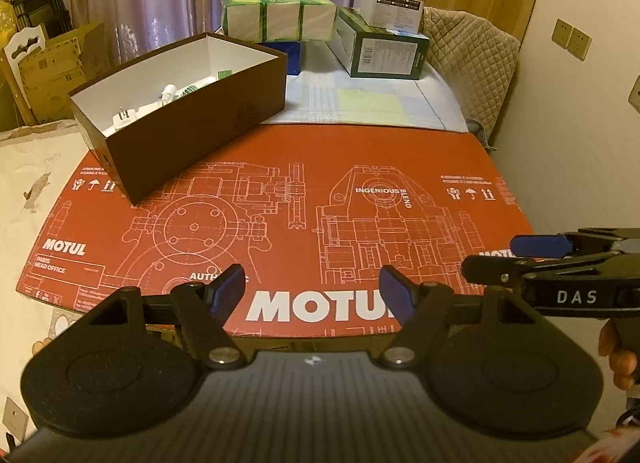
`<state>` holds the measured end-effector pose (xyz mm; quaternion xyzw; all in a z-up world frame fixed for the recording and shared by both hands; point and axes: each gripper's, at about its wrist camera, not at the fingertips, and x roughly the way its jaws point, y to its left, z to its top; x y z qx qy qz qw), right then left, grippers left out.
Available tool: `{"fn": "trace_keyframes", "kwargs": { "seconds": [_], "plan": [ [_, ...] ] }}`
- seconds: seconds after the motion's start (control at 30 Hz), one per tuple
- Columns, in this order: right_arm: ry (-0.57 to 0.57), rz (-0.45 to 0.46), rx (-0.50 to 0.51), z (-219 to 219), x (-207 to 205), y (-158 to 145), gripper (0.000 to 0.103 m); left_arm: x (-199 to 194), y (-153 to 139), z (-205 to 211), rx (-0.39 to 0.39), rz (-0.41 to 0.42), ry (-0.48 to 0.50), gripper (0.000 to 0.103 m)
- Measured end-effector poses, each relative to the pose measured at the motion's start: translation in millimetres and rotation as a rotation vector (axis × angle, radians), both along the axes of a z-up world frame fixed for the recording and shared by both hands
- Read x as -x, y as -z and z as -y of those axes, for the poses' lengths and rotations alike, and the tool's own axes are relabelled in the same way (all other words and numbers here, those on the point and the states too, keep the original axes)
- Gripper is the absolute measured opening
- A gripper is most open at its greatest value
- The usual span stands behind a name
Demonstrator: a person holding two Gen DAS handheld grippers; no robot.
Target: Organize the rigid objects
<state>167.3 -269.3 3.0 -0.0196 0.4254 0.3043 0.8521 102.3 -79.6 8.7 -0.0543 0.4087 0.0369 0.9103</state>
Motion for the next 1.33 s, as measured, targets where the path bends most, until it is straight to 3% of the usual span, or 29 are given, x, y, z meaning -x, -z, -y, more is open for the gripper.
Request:
{"fn": "trace_keyframes", "kwargs": {
  "seconds": [1.33],
  "plan": [
    [0.023,-0.027,0.001,2,2,6,0.069,1,9,6,-0.01,-0.009,0.012,0.069]
  ]
}}
